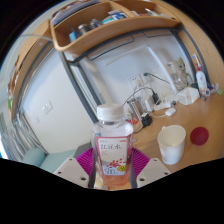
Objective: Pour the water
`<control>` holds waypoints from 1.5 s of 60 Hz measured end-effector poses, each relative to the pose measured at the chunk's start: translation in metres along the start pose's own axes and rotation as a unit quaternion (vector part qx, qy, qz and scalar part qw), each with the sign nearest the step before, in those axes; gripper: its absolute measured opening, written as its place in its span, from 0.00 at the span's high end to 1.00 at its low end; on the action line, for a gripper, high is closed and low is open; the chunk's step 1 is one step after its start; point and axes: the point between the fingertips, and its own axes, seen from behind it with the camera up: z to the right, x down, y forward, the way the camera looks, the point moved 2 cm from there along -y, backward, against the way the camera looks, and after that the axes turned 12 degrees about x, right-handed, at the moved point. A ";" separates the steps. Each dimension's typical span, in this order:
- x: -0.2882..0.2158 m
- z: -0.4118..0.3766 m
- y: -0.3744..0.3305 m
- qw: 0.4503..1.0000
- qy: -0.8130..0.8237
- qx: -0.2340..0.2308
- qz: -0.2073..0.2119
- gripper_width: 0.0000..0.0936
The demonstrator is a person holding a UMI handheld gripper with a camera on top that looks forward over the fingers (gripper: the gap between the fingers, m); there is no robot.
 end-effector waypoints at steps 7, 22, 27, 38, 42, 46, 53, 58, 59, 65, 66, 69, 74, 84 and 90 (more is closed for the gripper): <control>-0.029 -0.001 -0.003 0.990 0.140 -0.016 -0.012 0.48; -0.061 0.020 0.008 0.910 0.410 -0.047 -0.043 0.48; -0.057 0.025 0.013 0.875 0.477 -0.040 -0.067 0.48; -0.048 0.024 0.023 0.803 0.585 -0.042 -0.109 0.48; -0.053 0.022 0.026 0.771 0.625 -0.049 -0.116 0.48; -0.056 0.023 0.027 0.744 0.655 -0.045 -0.121 0.48; -0.063 0.027 0.026 0.714 0.689 -0.043 -0.115 0.48; -0.062 0.029 0.023 0.717 0.686 -0.038 -0.117 0.48; -0.062 0.029 0.023 0.718 0.684 -0.039 -0.118 0.48; -0.064 0.030 0.021 0.731 0.671 -0.038 -0.117 0.48; -0.066 0.029 0.020 0.736 0.665 -0.036 -0.117 0.48; -0.074 0.031 0.017 0.760 0.639 -0.036 -0.109 0.48; -0.100 0.027 0.007 0.817 0.568 -0.050 -0.084 0.48; -0.147 0.048 -0.011 0.956 0.292 -0.021 -0.023 0.48; -0.164 0.081 -0.017 0.992 0.114 0.043 0.011 0.48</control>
